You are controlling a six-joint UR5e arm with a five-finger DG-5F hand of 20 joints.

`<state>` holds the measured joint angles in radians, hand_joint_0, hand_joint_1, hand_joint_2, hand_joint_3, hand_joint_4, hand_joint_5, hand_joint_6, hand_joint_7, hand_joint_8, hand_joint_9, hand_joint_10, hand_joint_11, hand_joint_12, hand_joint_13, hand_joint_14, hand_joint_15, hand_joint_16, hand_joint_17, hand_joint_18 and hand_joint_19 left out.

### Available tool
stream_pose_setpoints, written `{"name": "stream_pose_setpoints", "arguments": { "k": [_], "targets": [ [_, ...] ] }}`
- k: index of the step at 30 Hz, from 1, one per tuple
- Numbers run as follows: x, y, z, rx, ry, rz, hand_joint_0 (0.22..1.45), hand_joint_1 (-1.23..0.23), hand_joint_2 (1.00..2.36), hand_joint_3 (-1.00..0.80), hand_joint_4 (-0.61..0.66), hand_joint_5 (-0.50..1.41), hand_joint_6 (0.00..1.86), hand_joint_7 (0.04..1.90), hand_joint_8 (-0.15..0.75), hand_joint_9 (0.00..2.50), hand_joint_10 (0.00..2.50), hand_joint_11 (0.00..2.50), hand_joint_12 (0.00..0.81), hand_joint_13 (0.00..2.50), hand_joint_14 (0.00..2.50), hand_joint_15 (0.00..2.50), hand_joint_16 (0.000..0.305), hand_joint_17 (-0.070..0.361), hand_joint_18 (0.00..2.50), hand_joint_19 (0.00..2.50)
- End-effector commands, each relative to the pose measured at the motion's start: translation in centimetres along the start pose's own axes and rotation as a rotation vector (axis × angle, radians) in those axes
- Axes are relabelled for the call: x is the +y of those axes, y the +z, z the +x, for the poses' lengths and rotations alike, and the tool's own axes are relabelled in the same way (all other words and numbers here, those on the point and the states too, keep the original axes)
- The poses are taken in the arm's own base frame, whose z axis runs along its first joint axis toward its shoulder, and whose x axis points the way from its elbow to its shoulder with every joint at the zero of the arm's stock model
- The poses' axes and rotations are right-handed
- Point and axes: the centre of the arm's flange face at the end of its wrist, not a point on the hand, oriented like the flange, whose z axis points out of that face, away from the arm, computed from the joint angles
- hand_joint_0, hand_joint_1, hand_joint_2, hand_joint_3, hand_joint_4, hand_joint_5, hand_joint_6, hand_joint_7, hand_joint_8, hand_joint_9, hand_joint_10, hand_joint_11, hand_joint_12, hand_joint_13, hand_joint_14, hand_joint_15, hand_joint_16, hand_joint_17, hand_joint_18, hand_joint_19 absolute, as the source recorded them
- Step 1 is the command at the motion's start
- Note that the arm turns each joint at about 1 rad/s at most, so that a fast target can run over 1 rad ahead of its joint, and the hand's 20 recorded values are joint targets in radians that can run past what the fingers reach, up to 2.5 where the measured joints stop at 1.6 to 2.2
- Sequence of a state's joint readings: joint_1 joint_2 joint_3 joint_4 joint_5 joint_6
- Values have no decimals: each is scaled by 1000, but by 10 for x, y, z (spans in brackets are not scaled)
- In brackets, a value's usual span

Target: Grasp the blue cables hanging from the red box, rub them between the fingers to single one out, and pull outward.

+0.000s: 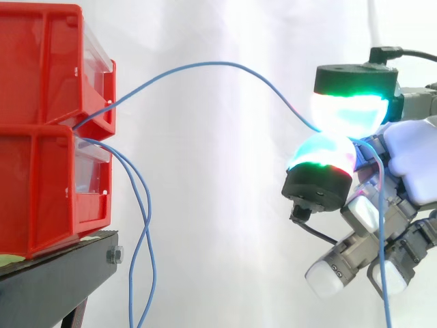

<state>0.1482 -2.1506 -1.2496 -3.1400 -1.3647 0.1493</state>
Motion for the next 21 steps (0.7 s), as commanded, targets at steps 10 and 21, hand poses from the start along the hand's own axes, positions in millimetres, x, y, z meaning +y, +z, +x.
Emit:
{"name": "stream_pose_setpoints", "arguments": {
  "k": [10,21],
  "targets": [
    [0,1,3,5,-27,-8,521,-792,1327,-59,-97,-48,852,1105,440,1033,8,346,495,666,5,181,74,166,796,213],
    [0,1,3,3,-28,-7,523,-792,1324,-62,-92,-49,853,1105,440,1038,8,347,489,672,5,182,73,164,795,219]
  ]
}}
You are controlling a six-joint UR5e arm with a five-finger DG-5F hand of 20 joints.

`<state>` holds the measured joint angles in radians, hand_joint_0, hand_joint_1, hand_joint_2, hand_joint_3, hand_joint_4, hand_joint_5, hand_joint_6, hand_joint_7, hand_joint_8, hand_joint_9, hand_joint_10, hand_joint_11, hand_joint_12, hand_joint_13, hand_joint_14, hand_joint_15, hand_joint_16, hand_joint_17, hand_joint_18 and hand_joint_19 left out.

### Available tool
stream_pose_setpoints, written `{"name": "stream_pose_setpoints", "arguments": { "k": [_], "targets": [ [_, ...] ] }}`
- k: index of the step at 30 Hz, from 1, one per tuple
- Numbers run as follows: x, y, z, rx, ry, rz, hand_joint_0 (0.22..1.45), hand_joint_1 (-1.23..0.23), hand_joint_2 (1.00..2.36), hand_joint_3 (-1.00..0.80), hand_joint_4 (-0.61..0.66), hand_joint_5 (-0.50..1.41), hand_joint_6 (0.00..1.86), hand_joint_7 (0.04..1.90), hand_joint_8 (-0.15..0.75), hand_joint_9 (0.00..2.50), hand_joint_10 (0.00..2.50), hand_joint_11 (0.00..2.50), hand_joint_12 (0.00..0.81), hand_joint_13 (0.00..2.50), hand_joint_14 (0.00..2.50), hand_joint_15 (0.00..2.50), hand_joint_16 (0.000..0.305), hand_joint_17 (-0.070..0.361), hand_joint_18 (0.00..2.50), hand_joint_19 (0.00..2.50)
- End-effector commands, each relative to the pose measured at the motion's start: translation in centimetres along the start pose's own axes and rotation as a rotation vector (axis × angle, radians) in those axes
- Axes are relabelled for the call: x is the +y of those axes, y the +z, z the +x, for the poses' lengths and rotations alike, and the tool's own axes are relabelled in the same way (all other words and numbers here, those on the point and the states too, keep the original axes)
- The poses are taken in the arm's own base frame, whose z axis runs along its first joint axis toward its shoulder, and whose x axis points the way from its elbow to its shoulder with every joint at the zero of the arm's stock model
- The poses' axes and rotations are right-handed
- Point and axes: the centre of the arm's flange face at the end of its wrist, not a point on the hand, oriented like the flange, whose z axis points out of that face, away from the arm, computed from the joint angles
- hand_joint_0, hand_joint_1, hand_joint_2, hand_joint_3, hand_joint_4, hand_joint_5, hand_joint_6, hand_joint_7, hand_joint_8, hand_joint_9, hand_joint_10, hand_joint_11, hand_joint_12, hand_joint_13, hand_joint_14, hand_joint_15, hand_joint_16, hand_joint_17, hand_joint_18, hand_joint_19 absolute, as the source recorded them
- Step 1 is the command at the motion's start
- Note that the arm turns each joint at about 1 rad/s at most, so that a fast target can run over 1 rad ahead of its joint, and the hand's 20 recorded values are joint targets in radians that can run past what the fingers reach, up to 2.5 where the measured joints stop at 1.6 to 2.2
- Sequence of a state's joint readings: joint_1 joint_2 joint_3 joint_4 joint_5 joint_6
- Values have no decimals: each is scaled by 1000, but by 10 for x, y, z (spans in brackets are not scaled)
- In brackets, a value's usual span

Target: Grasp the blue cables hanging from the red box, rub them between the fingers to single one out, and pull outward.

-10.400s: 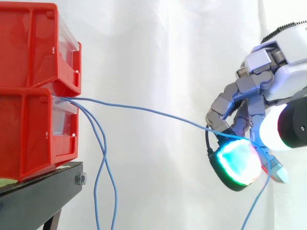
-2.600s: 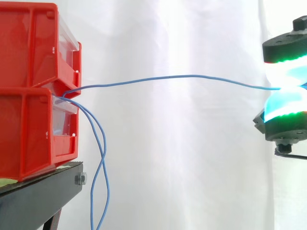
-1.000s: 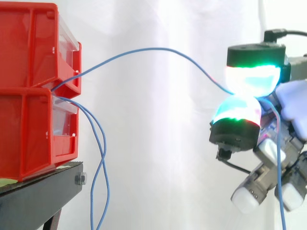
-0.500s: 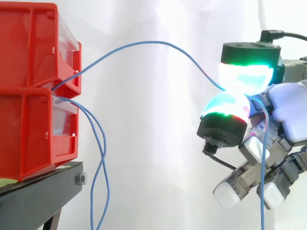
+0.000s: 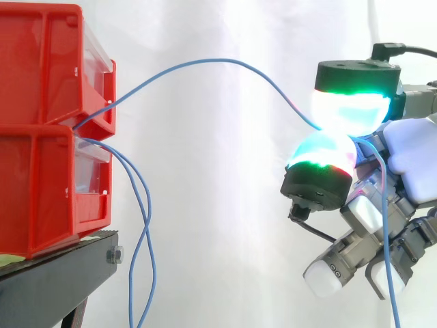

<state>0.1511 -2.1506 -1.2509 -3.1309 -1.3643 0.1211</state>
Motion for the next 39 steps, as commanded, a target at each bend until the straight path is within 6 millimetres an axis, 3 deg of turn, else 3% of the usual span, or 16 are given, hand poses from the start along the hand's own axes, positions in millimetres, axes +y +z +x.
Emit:
{"name": "stream_pose_setpoints", "arguments": {
  "k": [1,39],
  "targets": [
    [0,0,0,0,0,-1,523,-792,1323,-62,-87,-49,853,1103,440,1041,9,340,488,672,5,189,73,164,794,222],
    [0,0,0,0,0,1,531,-811,1269,-46,-43,-51,857,1092,431,1078,9,375,468,724,6,222,71,160,856,260]
  ]
}}
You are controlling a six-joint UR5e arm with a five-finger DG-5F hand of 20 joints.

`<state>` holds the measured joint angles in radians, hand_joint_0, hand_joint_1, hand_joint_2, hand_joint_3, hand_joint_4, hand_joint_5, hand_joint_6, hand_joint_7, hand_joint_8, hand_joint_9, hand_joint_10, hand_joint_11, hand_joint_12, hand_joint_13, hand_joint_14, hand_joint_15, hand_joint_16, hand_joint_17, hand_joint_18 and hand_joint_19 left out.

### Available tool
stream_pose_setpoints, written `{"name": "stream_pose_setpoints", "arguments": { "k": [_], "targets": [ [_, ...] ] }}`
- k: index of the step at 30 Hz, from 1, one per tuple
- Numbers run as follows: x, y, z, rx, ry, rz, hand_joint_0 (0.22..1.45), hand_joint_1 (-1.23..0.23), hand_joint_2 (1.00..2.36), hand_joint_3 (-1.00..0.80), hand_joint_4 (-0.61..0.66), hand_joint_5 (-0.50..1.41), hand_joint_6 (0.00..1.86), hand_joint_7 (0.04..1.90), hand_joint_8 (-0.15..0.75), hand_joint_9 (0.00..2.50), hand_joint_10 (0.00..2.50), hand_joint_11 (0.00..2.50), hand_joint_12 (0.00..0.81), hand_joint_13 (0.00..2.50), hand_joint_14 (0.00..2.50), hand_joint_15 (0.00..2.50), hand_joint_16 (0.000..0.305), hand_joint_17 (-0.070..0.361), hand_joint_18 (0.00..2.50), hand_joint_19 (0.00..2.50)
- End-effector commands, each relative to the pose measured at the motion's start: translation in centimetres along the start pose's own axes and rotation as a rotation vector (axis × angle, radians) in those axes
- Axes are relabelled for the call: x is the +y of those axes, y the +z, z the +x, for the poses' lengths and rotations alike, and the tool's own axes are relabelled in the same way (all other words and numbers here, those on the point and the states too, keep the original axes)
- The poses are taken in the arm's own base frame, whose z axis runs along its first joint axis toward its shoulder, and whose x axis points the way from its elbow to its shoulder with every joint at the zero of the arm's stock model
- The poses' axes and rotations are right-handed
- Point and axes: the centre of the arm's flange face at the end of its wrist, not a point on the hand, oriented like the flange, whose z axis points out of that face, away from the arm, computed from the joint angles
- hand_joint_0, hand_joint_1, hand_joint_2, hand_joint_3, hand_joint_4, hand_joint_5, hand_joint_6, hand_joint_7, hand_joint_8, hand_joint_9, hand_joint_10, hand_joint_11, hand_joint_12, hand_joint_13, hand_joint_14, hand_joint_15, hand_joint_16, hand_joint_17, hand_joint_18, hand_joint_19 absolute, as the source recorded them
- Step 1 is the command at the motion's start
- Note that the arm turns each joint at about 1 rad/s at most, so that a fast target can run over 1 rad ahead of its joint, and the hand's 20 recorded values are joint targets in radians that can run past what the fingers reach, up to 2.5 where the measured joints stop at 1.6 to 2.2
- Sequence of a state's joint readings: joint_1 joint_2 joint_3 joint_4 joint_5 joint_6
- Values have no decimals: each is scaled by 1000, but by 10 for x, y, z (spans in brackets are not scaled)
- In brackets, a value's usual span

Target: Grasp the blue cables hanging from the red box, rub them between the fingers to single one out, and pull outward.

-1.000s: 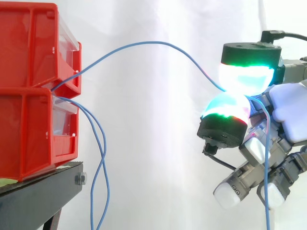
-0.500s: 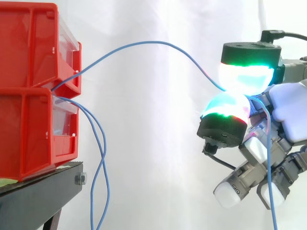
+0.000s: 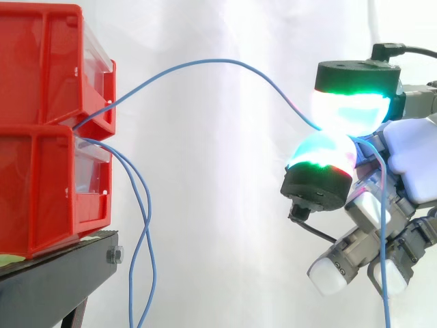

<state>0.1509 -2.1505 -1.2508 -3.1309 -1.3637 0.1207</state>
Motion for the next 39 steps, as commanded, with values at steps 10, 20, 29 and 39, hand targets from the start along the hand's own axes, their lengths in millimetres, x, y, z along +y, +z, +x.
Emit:
{"name": "stream_pose_setpoints", "arguments": {
  "k": [10,20,29,39],
  "targets": [
    [0,0,0,-1,1,-1,531,-820,1268,-58,-25,-52,859,1091,434,1077,12,379,469,736,7,234,72,161,867,265],
    [0,0,0,-1,1,-1,543,-818,1219,-53,-25,-55,860,1078,430,1068,9,386,469,732,7,234,71,160,864,267],
    [0,0,0,-1,-1,1,555,-816,1179,-52,-23,-58,862,1062,430,1059,9,380,464,725,7,237,70,158,854,278],
    [-1,0,1,1,0,1,560,-814,1164,-55,-20,-60,863,1061,428,1053,9,375,463,713,9,236,70,158,850,282]
  ]
}}
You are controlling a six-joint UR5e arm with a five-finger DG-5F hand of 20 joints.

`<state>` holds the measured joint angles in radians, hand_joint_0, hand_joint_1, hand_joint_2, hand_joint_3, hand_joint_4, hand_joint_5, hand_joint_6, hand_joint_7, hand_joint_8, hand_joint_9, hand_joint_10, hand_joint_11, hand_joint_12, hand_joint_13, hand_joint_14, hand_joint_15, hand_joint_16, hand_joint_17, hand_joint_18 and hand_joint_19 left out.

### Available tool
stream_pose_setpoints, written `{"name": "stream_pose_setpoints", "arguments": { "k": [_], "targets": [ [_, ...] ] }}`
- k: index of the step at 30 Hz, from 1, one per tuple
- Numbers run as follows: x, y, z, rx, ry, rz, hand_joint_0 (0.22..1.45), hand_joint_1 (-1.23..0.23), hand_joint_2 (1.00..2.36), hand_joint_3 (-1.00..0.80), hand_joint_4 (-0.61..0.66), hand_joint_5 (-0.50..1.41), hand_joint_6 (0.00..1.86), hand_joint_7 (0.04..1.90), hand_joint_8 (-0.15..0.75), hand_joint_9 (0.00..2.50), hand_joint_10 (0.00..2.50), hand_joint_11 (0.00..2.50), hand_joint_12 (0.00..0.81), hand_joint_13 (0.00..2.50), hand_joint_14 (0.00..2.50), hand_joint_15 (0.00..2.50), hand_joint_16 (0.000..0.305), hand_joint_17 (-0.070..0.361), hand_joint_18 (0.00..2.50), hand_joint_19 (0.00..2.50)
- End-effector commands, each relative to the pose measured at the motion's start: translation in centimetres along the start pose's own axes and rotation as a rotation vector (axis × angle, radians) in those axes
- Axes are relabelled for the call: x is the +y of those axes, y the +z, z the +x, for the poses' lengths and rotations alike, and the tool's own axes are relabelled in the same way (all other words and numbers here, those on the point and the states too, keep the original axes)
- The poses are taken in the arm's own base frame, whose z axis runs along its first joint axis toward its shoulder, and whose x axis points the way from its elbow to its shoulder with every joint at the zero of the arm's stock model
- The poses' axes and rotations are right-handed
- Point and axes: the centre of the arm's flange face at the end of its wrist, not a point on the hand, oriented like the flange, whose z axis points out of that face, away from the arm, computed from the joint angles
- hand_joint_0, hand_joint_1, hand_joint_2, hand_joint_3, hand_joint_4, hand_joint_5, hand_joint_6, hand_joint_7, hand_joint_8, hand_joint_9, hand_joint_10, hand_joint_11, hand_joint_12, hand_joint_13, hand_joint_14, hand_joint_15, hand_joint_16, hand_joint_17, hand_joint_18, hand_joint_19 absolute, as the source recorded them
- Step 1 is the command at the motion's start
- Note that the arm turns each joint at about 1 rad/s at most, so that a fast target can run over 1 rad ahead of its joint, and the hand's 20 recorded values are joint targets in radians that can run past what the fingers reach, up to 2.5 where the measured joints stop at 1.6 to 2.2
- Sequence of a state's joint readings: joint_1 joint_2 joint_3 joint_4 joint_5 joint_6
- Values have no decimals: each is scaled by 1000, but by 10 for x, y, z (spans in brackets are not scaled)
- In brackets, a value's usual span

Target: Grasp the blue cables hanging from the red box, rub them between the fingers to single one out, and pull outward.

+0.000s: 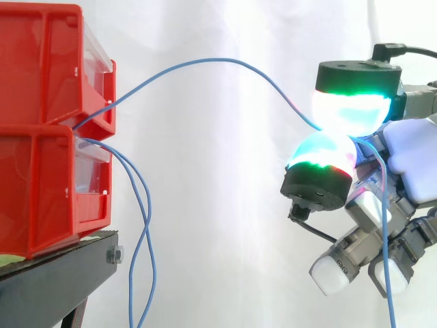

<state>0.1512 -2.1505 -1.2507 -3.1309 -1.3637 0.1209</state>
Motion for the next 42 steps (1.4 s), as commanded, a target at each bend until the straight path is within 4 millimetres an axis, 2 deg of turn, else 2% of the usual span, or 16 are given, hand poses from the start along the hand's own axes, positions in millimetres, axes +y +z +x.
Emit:
{"name": "stream_pose_setpoints", "arguments": {
  "k": [1,12,42],
  "targets": [
    [1,0,1,1,-1,-2,563,-813,1149,-50,-20,-60,863,1060,425,1044,9,380,463,712,7,240,70,158,847,283],
    [-1,0,0,1,0,1,578,-803,1087,-38,-22,-64,865,1046,423,1026,9,384,460,703,7,246,69,156,835,288],
    [0,0,-1,-1,1,0,584,-804,1069,-35,-24,-66,867,1036,419,1022,9,380,456,697,7,243,69,155,827,298]
  ]
}}
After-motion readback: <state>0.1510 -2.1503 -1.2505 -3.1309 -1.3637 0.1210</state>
